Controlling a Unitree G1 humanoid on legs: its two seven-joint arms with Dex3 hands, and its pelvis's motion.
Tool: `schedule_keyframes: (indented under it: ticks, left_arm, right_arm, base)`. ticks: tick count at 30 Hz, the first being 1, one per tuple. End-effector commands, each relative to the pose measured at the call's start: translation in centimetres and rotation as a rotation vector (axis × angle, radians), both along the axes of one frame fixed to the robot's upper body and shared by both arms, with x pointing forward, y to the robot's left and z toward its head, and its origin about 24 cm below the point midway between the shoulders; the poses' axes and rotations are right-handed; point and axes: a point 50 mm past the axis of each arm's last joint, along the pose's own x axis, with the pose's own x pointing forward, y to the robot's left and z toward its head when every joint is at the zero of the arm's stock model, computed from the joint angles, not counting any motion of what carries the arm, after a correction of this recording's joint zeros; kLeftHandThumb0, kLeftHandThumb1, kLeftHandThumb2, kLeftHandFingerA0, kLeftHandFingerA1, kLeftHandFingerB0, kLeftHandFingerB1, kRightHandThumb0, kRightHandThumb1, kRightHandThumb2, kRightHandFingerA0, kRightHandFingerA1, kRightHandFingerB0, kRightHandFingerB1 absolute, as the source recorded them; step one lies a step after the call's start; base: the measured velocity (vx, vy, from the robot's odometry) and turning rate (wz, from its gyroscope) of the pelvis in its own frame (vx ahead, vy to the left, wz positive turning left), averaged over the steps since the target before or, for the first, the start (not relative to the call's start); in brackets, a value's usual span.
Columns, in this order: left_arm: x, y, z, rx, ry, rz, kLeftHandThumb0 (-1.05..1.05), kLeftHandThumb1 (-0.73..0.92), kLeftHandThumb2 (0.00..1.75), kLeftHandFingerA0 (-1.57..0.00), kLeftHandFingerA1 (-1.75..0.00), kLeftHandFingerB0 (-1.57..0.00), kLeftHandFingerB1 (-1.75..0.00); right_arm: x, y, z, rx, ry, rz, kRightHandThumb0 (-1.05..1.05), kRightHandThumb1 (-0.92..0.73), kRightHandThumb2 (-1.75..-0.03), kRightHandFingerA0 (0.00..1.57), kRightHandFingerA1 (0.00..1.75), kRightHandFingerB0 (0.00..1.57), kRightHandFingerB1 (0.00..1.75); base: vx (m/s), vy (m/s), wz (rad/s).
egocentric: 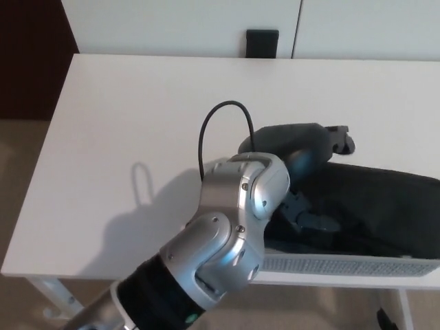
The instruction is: The robot walk towards a table in front and pick up a black pencil case on the left hand side and put the pencil case into a small container on the right hand side
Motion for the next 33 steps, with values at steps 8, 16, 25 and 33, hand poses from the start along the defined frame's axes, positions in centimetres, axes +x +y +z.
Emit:
schedule_keyframes:
  ticks: [8,16,25,33]
  left_arm:
    - [0.1,1.2,0.4,0.094,0.092,-0.002,-0.90,0.54,0.90,0.00,0.00,-0.09,-0.09]
    - [-1.1,2.2,2.0,0.056,0.043,-0.043,-0.92,0.56,0.90,0.00,0.00,-0.09,-0.05]
    - [-8.2,8.5,10.7,-0.236,-0.227,-0.203,-0.80,0.49,0.90,0.00,-0.12,-0.06,-0.19]
    - [-11.3,15.6,10.0,-0.408,-0.202,-0.181,-0.84,0.48,0.74,-0.06,-0.20,-0.09,-0.20]
  right_arm:
    - [0.4,-0.6,0.1,-0.011,0.005,0.002,-0.69,-0.92,-1.08,0.00,0.00,0.00,0.00]
    - [-0.1,0.0,0.0,-0.004,0.009,0.005,-0.67,-0.92,-1.07,0.00,0.00,0.00,0.00]
    - [-1.3,-0.3,-0.5,0.021,0.051,0.005,-0.70,-0.92,-1.04,0.00,0.00,0.00,0.00]
    - [-2.7,-0.9,-1.0,0.029,0.081,-0.031,-0.74,-0.92,-0.97,0.00,0.00,0.00,0.00]
  base:
    - [0.00,0.000,0.00]
    - [0.00,0.000,0.00]
    - [0.00,0.000,0.00]
    - [0.00,0.000,0.00]
